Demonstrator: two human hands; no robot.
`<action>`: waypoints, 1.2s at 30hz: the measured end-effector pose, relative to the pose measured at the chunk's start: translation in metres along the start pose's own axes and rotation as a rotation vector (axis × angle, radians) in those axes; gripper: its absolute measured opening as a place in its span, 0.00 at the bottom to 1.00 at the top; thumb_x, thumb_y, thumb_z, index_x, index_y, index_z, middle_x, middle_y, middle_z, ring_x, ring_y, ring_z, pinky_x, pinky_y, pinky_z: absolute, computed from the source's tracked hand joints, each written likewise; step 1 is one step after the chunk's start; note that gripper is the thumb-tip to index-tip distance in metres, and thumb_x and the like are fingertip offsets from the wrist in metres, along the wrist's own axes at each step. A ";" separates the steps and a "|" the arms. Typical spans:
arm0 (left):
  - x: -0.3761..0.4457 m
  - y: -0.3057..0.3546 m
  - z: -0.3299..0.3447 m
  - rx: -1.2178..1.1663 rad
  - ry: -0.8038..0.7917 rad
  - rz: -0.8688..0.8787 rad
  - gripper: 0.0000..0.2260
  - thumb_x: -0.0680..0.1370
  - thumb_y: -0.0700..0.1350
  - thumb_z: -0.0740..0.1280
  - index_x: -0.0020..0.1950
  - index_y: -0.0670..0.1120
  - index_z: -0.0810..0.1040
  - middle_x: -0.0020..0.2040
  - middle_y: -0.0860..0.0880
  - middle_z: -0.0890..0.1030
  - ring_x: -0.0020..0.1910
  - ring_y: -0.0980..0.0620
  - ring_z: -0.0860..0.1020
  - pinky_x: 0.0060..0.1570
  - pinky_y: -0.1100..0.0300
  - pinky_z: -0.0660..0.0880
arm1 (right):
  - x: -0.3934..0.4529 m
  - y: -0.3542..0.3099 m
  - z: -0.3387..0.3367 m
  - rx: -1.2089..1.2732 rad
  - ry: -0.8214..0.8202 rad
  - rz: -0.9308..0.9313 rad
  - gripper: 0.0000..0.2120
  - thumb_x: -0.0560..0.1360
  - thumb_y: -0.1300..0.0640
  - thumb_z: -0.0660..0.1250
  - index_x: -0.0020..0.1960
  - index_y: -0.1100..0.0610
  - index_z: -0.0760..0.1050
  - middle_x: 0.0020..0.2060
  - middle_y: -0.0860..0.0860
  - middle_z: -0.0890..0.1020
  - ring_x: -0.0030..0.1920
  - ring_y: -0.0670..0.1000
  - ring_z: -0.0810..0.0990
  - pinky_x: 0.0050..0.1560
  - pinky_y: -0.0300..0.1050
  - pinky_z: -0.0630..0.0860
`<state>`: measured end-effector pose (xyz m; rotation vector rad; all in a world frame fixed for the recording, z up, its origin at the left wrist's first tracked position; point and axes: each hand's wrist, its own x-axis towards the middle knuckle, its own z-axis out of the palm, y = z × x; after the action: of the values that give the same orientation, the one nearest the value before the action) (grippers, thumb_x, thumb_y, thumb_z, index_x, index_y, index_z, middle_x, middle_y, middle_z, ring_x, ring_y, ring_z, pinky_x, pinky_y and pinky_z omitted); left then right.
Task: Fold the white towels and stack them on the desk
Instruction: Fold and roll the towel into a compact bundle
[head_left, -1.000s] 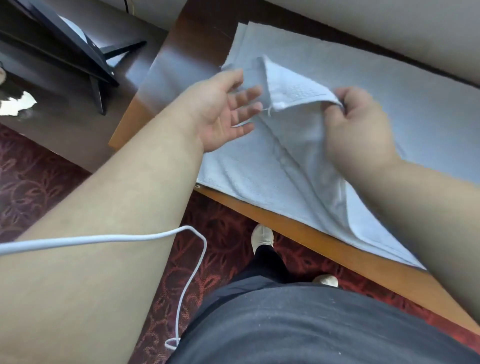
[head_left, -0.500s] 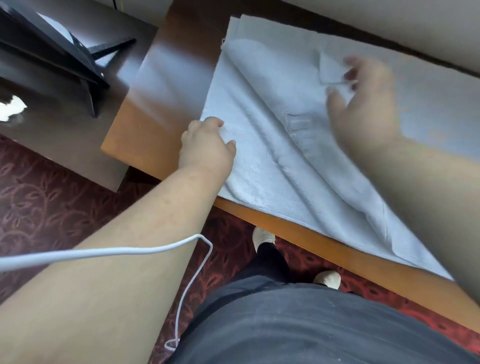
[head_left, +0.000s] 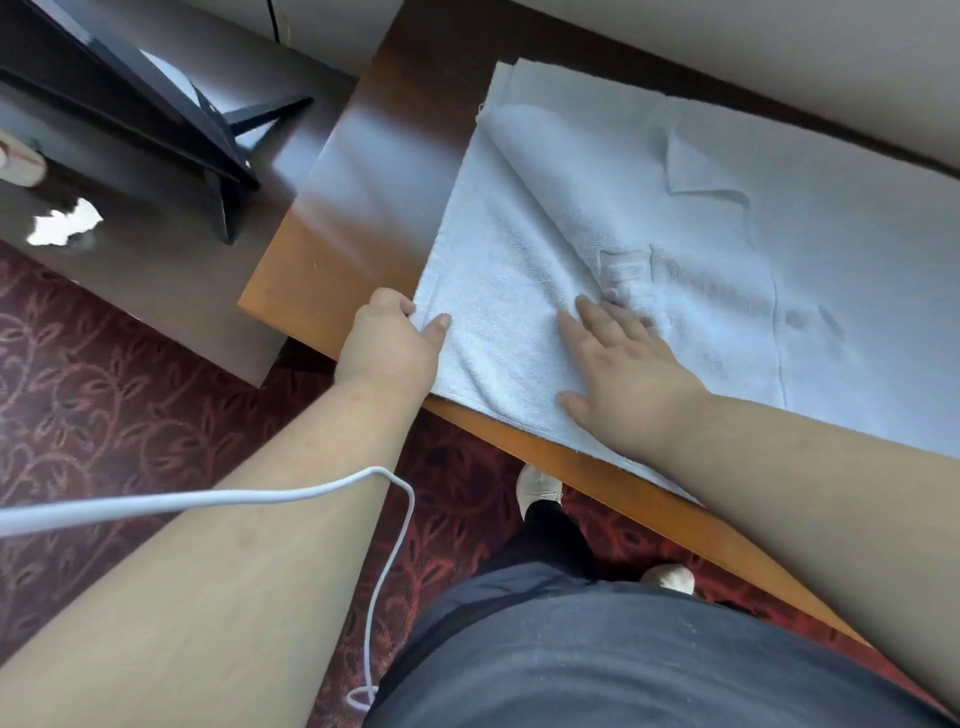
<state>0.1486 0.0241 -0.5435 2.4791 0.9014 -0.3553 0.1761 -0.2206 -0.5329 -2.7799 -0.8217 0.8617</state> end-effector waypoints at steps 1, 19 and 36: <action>0.000 -0.002 -0.001 0.012 0.003 0.003 0.19 0.75 0.61 0.67 0.57 0.50 0.71 0.51 0.49 0.77 0.43 0.46 0.79 0.41 0.53 0.76 | -0.001 -0.002 0.001 -0.006 -0.003 0.005 0.40 0.78 0.40 0.59 0.80 0.52 0.42 0.80 0.54 0.43 0.79 0.55 0.41 0.76 0.52 0.42; 0.006 -0.011 -0.016 -0.109 0.020 0.021 0.08 0.79 0.52 0.65 0.47 0.49 0.71 0.35 0.53 0.75 0.32 0.55 0.73 0.29 0.61 0.64 | 0.001 -0.049 0.006 0.038 0.033 -0.147 0.10 0.82 0.49 0.58 0.59 0.52 0.72 0.54 0.51 0.76 0.55 0.56 0.75 0.55 0.51 0.73; 0.003 0.001 -0.020 0.250 0.010 0.109 0.20 0.76 0.41 0.62 0.67 0.53 0.66 0.58 0.46 0.72 0.50 0.45 0.75 0.45 0.51 0.73 | 0.003 -0.042 -0.001 0.395 0.114 -0.135 0.14 0.80 0.50 0.60 0.64 0.47 0.77 0.60 0.46 0.79 0.61 0.50 0.76 0.62 0.46 0.70</action>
<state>0.1528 0.0356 -0.5274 2.7468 0.7611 -0.4413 0.1588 -0.1833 -0.5225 -2.3770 -0.7195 0.7410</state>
